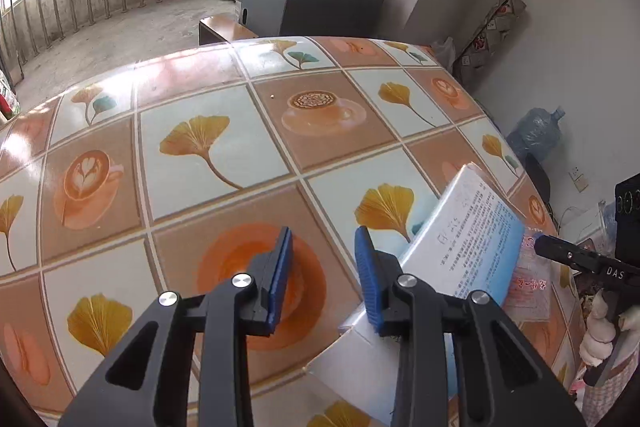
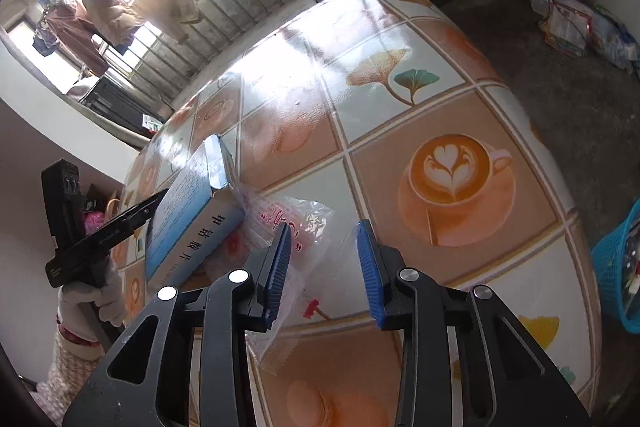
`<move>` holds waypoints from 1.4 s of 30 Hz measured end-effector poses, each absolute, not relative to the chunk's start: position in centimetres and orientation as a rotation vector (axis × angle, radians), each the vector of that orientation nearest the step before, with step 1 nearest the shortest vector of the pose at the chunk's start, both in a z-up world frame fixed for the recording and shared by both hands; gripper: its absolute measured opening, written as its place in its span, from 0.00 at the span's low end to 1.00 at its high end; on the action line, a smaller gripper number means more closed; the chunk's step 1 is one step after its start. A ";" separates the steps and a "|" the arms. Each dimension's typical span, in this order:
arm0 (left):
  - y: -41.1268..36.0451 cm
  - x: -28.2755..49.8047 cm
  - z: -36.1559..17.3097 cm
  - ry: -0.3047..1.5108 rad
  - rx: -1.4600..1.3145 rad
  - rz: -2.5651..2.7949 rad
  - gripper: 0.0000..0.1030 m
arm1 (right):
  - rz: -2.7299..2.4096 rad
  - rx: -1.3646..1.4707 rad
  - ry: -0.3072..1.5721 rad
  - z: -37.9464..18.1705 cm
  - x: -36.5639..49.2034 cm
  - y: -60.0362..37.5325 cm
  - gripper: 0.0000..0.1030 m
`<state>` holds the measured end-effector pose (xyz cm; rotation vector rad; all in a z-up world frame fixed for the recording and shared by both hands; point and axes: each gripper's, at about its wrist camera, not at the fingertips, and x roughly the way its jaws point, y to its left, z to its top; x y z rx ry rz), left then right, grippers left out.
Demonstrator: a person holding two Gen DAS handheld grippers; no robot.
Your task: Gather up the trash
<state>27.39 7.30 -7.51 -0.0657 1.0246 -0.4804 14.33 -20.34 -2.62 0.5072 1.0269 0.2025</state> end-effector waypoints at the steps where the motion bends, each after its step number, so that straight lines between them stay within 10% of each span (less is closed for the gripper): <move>1: 7.7 26.5 -7.5 1.042 -0.082 -0.502 0.30 | 0.219 0.507 1.038 -2.6 14.1 -20.1 0.17; 6: 9.3 22.1 -6.9 1.076 -0.171 -0.585 0.30 | 0.278 0.516 1.062 -2.9 13.1 -19.5 0.09; 14: 5.2 19.8 -4.3 1.000 -0.125 -0.618 0.77 | 0.214 0.519 1.034 -2.5 10.9 -21.0 0.05; 38: -6.6 14.8 -6.2 0.926 0.207 -0.591 0.84 | 0.068 0.584 0.959 -2.9 4.6 -23.3 0.05; 42: -5.8 15.3 -7.0 0.954 0.169 -0.562 0.73 | 0.060 0.584 0.950 -3.0 4.2 -23.7 0.05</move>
